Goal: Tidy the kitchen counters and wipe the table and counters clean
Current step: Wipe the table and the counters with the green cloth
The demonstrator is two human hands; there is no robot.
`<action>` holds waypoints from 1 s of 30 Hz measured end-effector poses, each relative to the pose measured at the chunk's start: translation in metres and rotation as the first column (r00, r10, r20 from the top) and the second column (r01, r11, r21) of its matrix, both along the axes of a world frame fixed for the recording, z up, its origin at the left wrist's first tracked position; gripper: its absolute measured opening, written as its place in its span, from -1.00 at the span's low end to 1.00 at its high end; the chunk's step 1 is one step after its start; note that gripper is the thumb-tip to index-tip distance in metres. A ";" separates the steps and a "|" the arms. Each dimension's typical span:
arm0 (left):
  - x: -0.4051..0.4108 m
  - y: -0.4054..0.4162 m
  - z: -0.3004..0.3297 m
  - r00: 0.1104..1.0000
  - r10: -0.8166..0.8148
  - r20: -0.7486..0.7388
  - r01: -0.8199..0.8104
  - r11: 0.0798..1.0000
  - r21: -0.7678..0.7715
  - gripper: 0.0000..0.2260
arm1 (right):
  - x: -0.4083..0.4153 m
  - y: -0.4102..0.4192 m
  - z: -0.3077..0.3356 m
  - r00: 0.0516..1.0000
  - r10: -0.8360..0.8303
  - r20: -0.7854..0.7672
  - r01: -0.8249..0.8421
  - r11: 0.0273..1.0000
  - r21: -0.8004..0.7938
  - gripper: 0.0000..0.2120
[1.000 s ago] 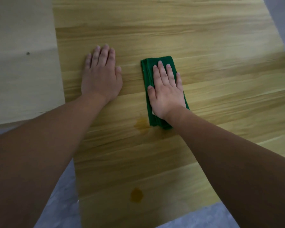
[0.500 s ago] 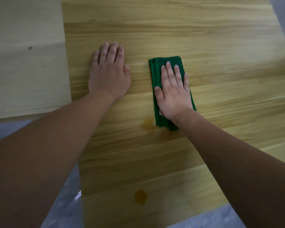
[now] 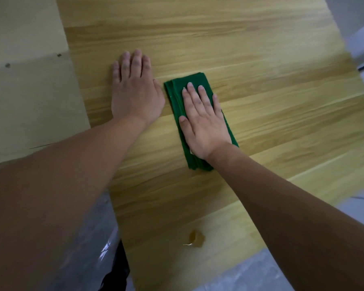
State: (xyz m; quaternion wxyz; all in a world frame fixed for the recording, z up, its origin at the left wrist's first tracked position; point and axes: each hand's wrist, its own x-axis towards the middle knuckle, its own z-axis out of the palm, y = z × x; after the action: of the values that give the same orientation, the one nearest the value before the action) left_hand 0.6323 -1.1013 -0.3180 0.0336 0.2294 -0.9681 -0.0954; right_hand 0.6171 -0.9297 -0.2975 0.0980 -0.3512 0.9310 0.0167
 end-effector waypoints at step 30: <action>0.055 0.028 -0.001 0.999 -0.048 -0.014 0.049 0.999 0.023 -0.50 | 0.186 0.125 0.004 0.998 -0.023 0.065 0.024 0.999 -0.026 -0.42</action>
State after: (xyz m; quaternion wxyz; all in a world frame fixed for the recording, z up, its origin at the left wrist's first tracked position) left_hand 0.6870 -1.0733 -0.3190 0.0349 0.2056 -0.9720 -0.1087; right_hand 0.8029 -0.8045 -0.2930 0.1234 -0.3419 0.9316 -0.0080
